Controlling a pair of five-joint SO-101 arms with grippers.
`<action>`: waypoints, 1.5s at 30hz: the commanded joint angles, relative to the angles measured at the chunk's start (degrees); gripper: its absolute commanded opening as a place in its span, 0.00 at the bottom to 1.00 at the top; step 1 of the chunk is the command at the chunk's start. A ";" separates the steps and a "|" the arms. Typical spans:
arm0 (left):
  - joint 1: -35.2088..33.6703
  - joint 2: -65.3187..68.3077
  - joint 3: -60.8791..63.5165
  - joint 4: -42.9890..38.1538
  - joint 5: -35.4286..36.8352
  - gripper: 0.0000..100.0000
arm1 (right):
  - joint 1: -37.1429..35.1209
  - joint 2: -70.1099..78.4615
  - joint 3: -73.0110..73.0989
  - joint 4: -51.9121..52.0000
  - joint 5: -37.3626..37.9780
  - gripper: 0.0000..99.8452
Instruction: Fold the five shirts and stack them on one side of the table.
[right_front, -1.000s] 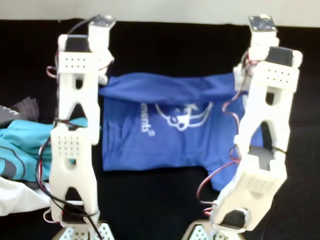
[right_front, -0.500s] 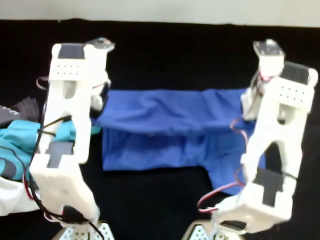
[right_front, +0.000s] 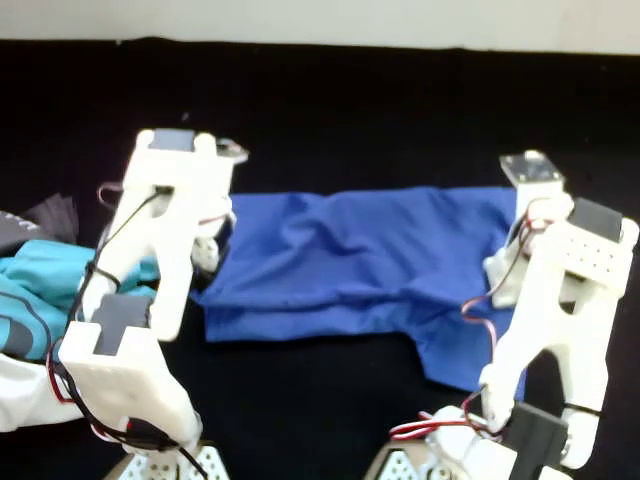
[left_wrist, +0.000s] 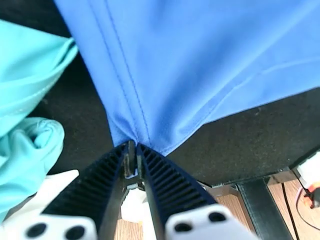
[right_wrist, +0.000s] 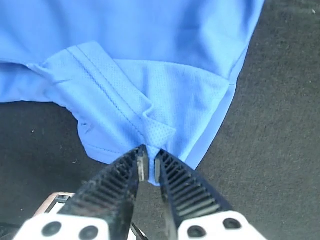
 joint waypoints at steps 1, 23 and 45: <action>0.40 -2.86 2.15 -2.64 -0.62 0.01 | 0.84 -2.15 1.45 -3.21 0.88 0.01; 2.42 -13.41 7.78 -3.60 -0.53 0.01 | 8.84 -6.46 0.75 -3.30 6.86 0.01; -1.10 -19.47 11.47 -3.43 -4.84 0.21 | 8.22 -7.16 4.35 -1.19 6.59 0.21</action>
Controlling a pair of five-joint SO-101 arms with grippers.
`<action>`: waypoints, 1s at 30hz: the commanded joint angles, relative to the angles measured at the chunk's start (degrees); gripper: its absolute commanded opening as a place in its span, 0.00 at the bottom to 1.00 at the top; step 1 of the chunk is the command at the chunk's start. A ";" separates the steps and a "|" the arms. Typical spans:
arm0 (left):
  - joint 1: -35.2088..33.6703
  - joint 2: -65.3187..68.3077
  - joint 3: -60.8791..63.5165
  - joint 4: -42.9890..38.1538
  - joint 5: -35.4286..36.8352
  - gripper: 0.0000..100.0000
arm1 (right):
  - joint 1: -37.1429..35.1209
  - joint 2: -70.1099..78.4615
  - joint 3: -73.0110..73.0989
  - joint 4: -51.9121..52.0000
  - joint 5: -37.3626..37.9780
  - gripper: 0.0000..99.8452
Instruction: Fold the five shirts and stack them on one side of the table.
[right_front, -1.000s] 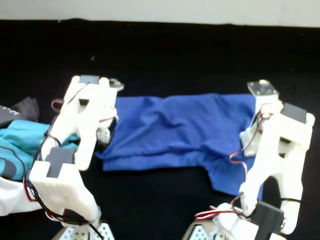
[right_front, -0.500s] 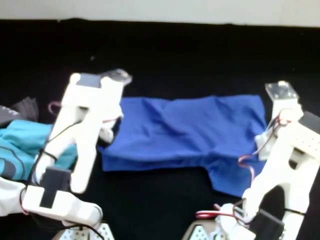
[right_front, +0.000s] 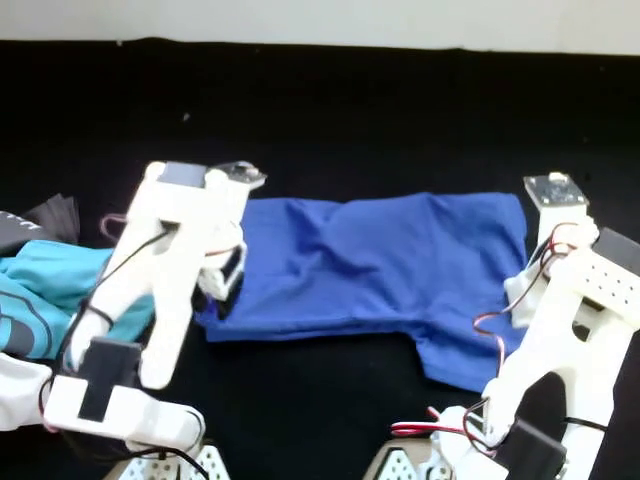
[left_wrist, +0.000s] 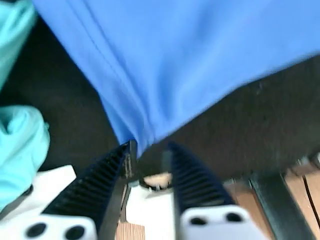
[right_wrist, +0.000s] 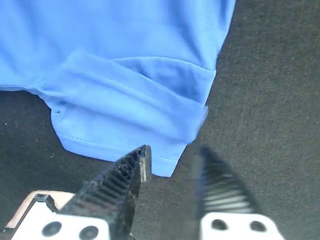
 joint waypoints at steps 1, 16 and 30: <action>-6.20 -4.53 -6.55 3.25 -4.22 0.21 | 0.22 -1.89 -2.86 1.71 0.44 0.20; -19.03 18.24 -15.52 -8.35 -8.44 0.01 | -17.80 -1.10 -11.56 -1.45 -18.73 0.02; -46.11 34.24 -39.34 -9.76 -12.04 0.01 | -19.21 -1.10 9.45 -24.04 -19.34 0.02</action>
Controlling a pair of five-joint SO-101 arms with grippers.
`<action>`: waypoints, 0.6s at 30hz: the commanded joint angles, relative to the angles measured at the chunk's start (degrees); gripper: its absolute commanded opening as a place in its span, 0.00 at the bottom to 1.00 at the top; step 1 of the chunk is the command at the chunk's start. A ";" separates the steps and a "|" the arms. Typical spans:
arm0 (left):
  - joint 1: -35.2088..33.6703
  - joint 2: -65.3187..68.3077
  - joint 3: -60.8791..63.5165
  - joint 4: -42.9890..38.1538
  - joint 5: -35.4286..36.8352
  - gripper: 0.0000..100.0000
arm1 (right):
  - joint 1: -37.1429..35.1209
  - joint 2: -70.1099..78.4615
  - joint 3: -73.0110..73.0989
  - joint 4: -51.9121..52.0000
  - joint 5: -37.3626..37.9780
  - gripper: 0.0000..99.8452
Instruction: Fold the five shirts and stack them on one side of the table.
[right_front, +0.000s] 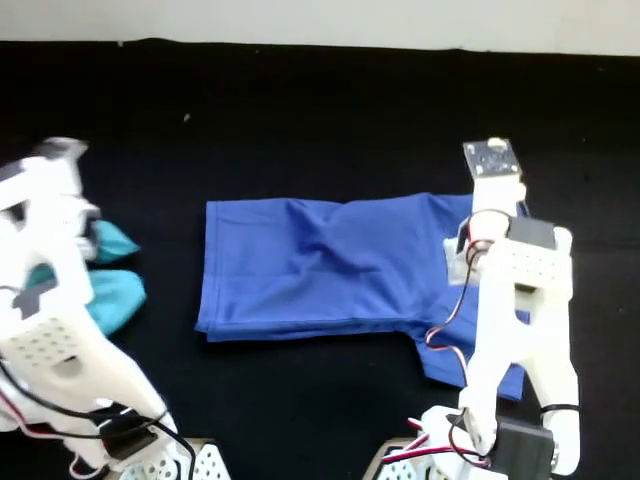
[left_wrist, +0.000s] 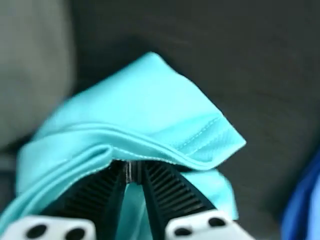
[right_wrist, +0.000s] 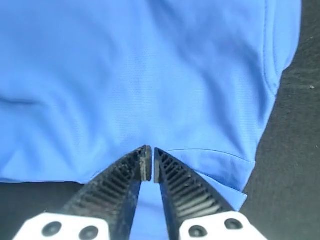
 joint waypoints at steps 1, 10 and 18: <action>-4.26 -0.13 -9.71 6.33 -0.70 0.01 | 0.22 -1.10 1.54 -3.74 -0.44 0.02; 7.34 -2.24 -26.24 24.62 2.02 0.01 | 2.15 -1.01 -2.59 -4.00 -1.76 0.02; 27.47 -11.56 -26.33 24.53 8.18 0.01 | 2.86 12.35 -19.21 3.65 -6.77 0.02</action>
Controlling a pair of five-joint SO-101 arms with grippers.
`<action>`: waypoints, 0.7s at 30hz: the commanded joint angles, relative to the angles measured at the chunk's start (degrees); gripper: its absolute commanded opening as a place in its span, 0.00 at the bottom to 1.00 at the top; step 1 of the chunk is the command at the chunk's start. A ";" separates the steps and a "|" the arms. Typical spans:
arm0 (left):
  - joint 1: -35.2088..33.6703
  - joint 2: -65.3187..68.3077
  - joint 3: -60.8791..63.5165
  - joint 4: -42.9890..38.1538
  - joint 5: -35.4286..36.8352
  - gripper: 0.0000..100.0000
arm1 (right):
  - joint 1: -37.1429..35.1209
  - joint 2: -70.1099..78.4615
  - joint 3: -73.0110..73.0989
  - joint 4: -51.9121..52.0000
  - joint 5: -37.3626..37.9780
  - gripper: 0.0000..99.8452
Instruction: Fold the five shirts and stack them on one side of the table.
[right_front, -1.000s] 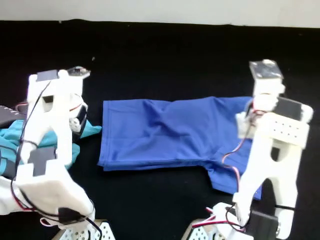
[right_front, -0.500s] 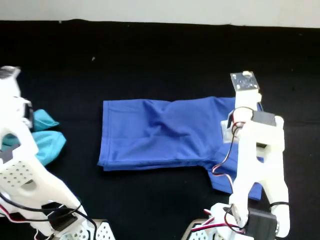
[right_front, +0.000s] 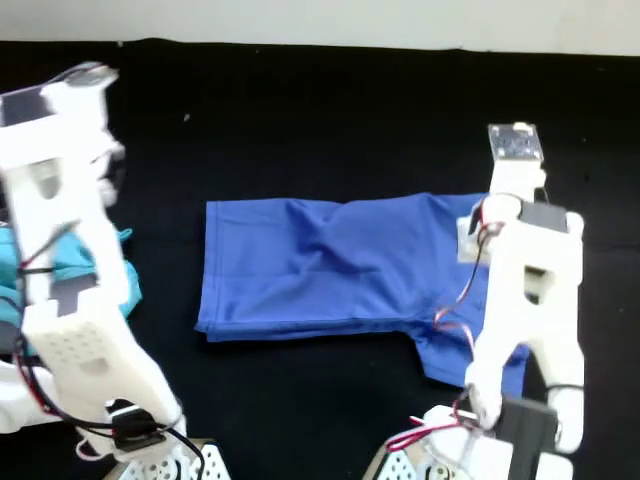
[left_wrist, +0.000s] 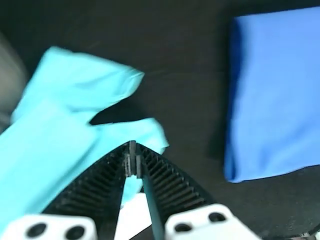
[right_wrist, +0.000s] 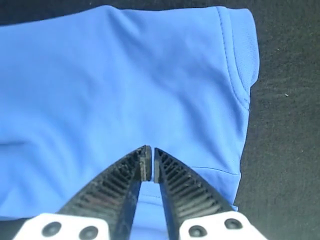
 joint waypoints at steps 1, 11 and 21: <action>10.77 -4.70 -2.15 0.79 4.13 0.01 | 0.75 6.46 -10.86 3.03 -2.11 0.02; 26.68 11.12 -1.63 -10.46 11.25 0.01 | 0.84 23.87 -24.22 3.91 -2.55 0.02; 20.09 25.10 -1.89 -15.38 10.81 0.01 | 0.75 35.03 -24.48 -3.03 -2.46 0.02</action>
